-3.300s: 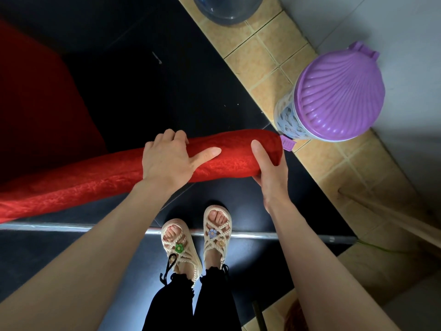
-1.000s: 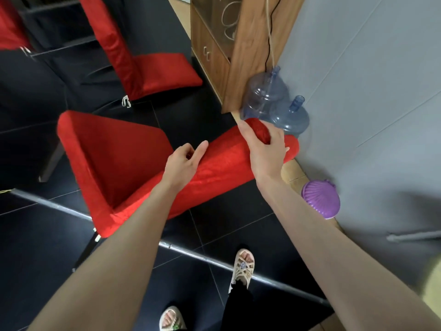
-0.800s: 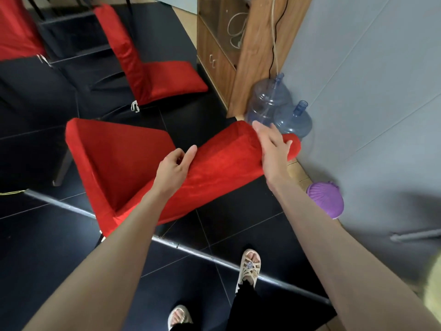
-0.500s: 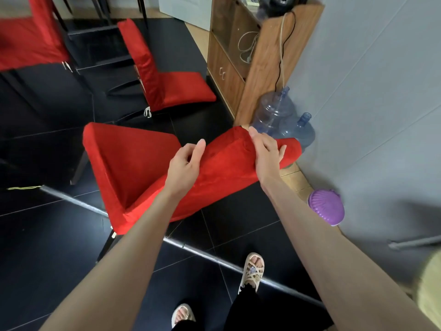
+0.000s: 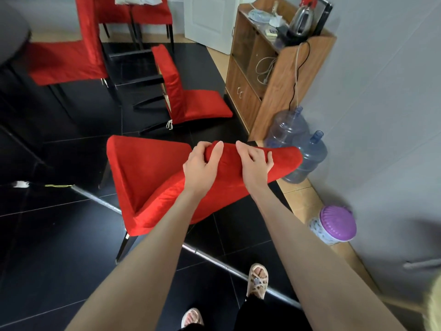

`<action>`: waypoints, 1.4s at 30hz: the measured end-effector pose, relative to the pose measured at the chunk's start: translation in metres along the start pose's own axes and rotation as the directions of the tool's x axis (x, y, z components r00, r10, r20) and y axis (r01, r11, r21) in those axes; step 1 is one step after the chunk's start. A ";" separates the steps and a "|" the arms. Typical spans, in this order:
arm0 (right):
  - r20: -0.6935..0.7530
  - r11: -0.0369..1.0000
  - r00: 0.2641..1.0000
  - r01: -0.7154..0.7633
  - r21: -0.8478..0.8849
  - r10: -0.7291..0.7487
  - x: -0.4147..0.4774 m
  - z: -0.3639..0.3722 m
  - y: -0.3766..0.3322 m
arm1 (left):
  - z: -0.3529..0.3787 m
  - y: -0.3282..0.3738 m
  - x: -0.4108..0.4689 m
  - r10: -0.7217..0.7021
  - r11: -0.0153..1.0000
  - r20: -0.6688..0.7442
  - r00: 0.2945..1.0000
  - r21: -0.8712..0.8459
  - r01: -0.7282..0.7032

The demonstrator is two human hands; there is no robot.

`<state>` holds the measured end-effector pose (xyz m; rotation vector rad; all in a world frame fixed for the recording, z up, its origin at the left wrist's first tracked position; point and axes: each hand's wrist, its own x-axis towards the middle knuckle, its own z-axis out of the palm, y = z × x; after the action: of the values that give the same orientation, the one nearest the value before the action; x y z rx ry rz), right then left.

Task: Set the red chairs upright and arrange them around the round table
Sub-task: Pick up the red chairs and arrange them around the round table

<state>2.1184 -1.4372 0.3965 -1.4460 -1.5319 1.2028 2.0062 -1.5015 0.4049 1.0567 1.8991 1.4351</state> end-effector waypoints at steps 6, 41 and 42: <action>0.063 0.994 0.998 0.002 -0.108 0.004 -0.001 -0.001 -0.010 | -0.017 -0.002 -0.003 -0.067 0.998 -0.002 0.998 -0.009 0.067; 0.295 0.938 0.954 0.044 -0.345 0.063 0.016 -0.026 0.010 | -0.042 0.020 -0.037 -0.156 0.987 -0.419 0.894 -0.030 0.158; 0.304 0.935 0.951 0.053 -0.349 0.059 0.014 -0.021 0.008 | -0.045 0.019 -0.040 -0.161 0.986 -0.446 0.881 -0.033 0.163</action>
<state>2.1390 -1.4208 0.3944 -1.5350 -2.0496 1.2460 1.9980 -1.5560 0.4346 0.5762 2.2454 1.6792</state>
